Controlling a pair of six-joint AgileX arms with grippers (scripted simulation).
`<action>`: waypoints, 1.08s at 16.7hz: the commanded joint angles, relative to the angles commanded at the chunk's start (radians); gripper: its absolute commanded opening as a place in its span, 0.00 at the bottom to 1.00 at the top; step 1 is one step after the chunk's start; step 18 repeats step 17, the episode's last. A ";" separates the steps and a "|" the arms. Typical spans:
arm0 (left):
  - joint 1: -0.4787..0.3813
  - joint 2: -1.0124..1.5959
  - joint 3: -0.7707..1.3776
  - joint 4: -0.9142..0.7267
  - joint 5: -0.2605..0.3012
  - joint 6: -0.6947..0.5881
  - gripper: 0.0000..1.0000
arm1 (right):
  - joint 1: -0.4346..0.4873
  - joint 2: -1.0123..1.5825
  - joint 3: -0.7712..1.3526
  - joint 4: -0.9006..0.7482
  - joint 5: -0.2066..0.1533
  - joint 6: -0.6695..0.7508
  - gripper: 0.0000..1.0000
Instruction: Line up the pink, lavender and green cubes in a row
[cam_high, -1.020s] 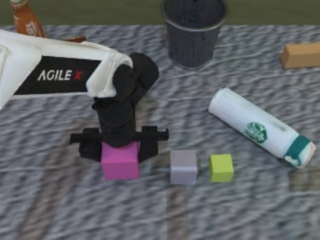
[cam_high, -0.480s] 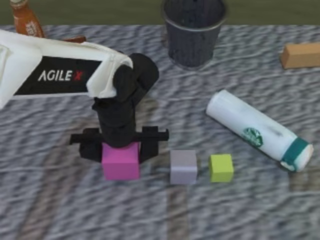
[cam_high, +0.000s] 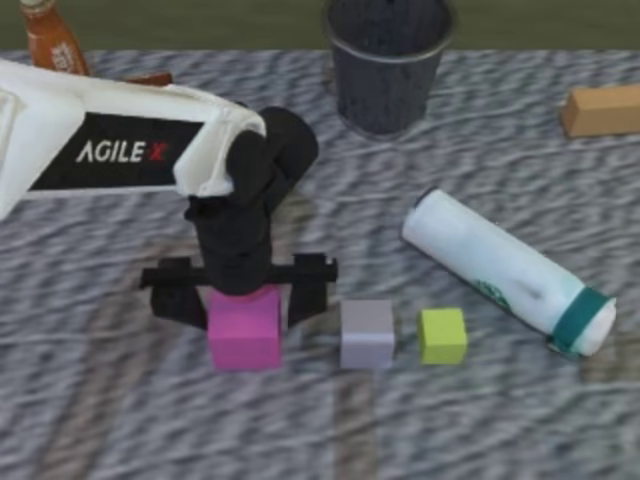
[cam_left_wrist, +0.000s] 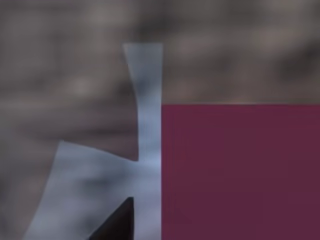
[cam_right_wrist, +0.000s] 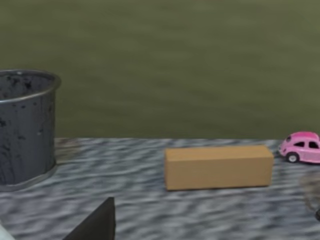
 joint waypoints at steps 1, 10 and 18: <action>0.000 0.000 0.000 0.000 0.000 0.000 1.00 | 0.000 0.000 0.000 0.000 0.000 0.000 1.00; 0.004 -0.014 0.030 -0.042 0.000 -0.002 1.00 | 0.000 0.000 0.000 0.000 0.000 0.000 1.00; 0.019 -0.099 0.150 -0.249 -0.001 -0.003 1.00 | 0.000 0.000 0.000 0.000 0.000 0.000 1.00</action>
